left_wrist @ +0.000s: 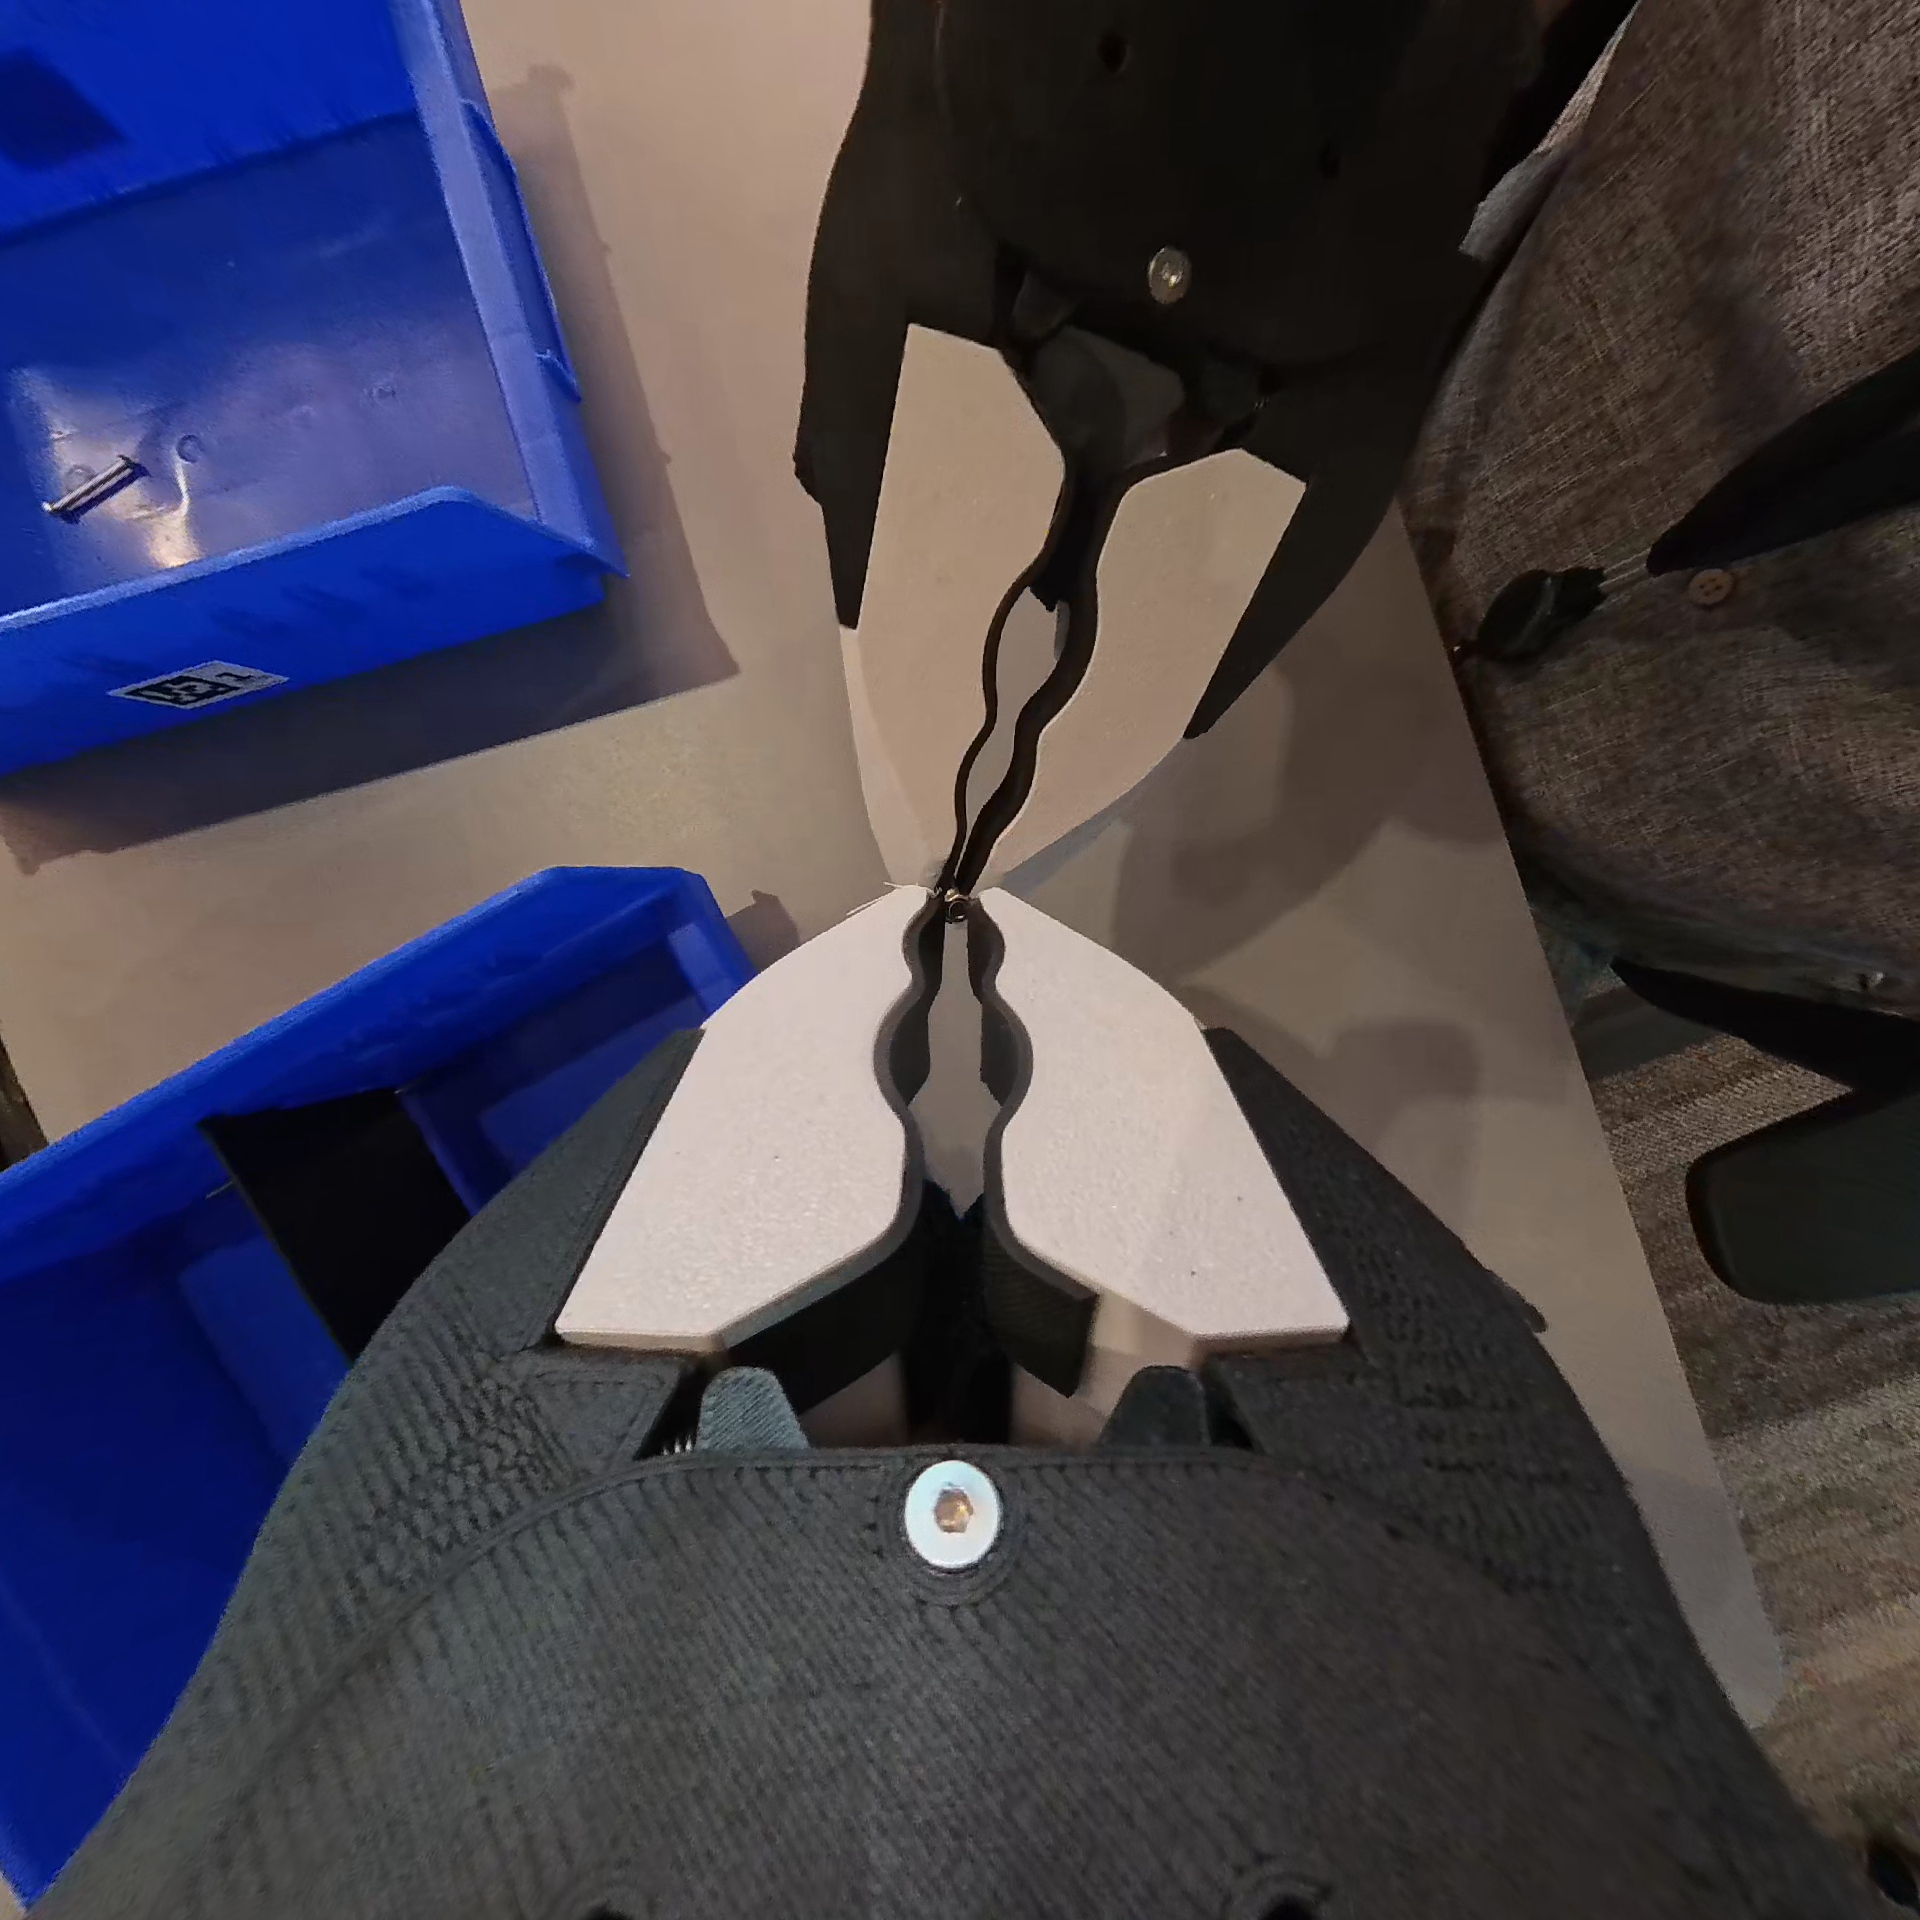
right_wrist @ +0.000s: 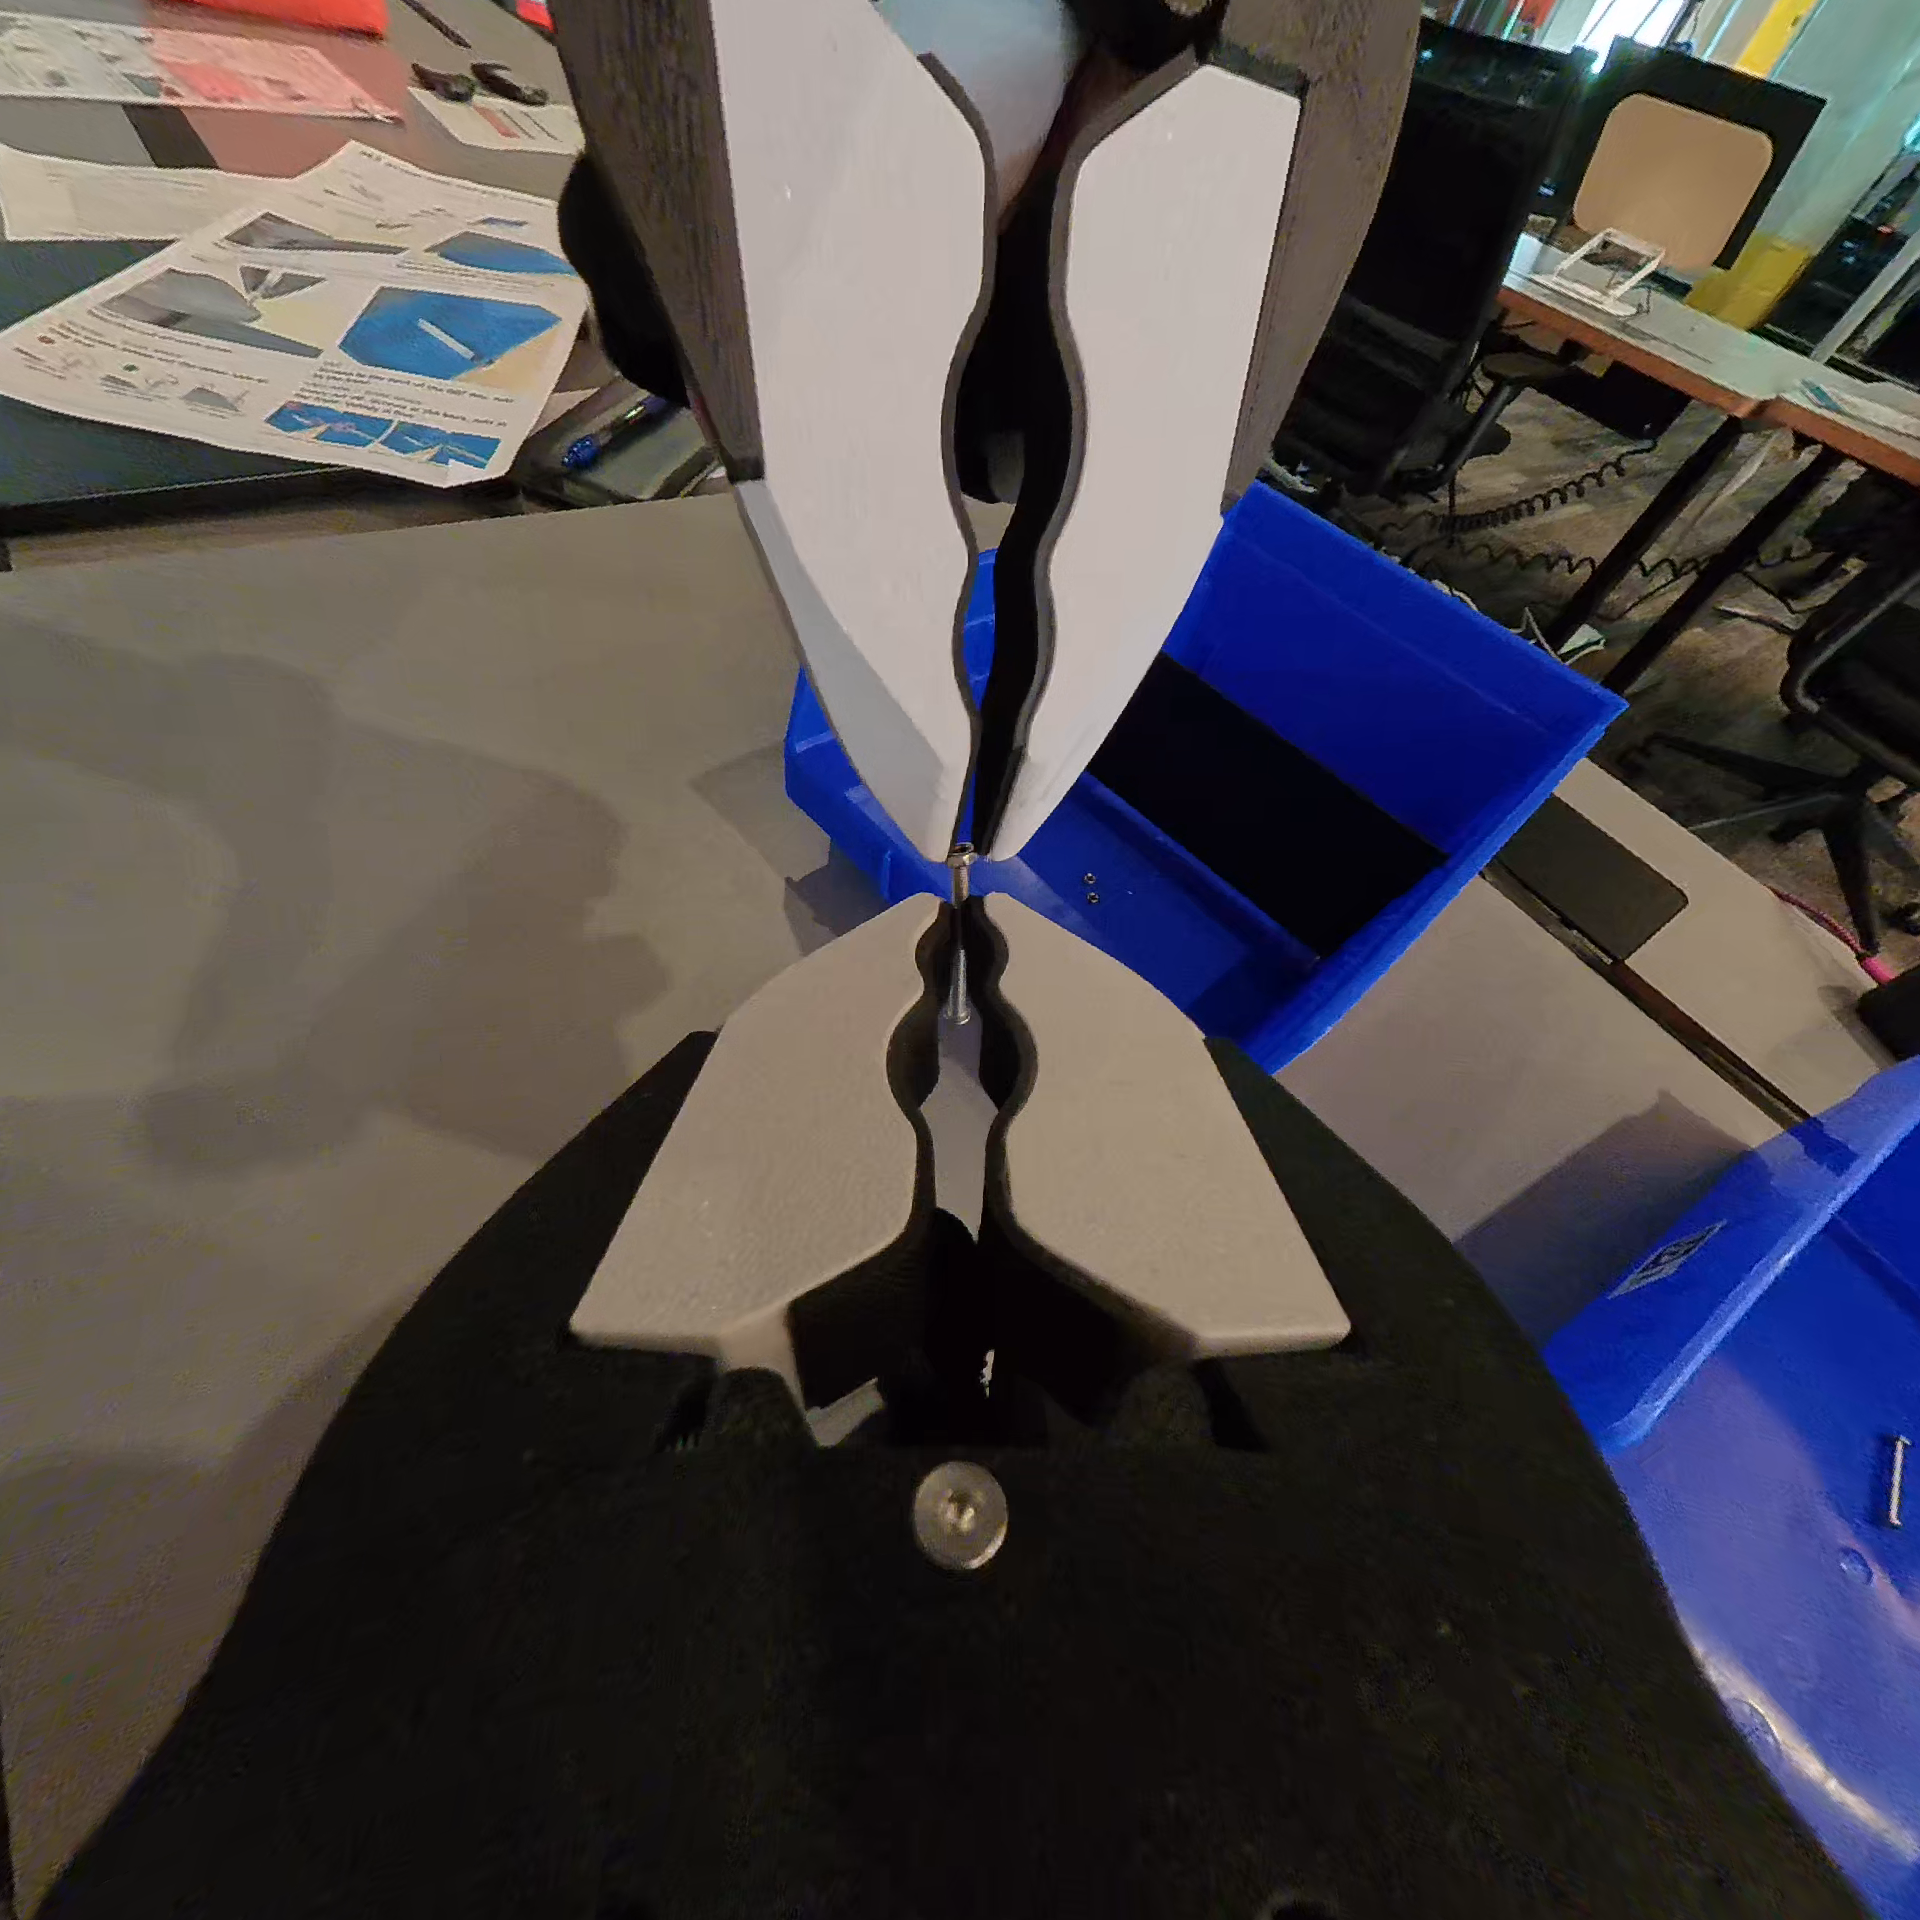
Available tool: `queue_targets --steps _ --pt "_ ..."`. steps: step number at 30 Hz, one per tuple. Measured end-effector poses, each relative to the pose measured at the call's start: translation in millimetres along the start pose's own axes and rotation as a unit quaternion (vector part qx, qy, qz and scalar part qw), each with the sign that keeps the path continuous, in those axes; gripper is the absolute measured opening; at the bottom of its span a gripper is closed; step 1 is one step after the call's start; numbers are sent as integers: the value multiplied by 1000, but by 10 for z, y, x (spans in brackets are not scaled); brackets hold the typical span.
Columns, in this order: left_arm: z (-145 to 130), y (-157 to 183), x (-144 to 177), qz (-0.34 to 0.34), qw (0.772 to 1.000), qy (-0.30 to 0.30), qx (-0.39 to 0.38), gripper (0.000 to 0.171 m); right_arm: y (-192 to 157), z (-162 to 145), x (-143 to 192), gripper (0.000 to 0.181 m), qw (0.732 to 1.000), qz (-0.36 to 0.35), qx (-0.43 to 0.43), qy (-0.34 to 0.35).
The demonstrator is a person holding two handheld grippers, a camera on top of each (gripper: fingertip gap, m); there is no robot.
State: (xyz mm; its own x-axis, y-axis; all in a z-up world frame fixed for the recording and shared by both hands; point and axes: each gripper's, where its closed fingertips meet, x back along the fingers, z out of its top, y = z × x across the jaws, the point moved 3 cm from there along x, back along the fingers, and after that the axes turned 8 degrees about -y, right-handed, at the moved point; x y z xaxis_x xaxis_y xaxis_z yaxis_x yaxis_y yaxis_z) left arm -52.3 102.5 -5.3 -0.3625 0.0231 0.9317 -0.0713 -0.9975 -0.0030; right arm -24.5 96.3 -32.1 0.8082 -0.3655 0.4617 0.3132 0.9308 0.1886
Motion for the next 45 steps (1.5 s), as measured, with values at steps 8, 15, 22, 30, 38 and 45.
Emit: queue_targets --steps 8,15,22,30,38,45 --pt "-19 57 11 -42 999 6 3 4 -64 17 10 2 1000 -4 16 -2" --pt "-2 150 3 -55 998 2 -29 1 -157 7 46 2 996 90 -3 10" --pt "19 133 12 -31 999 8 -31 1 -125 6 55 2 992 123 -38 19" --pt "9 160 14 -87 996 -3 -19 1 -175 13 57 2 991 130 -30 26" --pt "32 126 2 -95 995 -8 -18 1 -151 -2 65 2 992 119 -23 23" --pt "44 109 -5 -97 995 -5 -15 1 -136 -12 68 2 991 126 -31 26"
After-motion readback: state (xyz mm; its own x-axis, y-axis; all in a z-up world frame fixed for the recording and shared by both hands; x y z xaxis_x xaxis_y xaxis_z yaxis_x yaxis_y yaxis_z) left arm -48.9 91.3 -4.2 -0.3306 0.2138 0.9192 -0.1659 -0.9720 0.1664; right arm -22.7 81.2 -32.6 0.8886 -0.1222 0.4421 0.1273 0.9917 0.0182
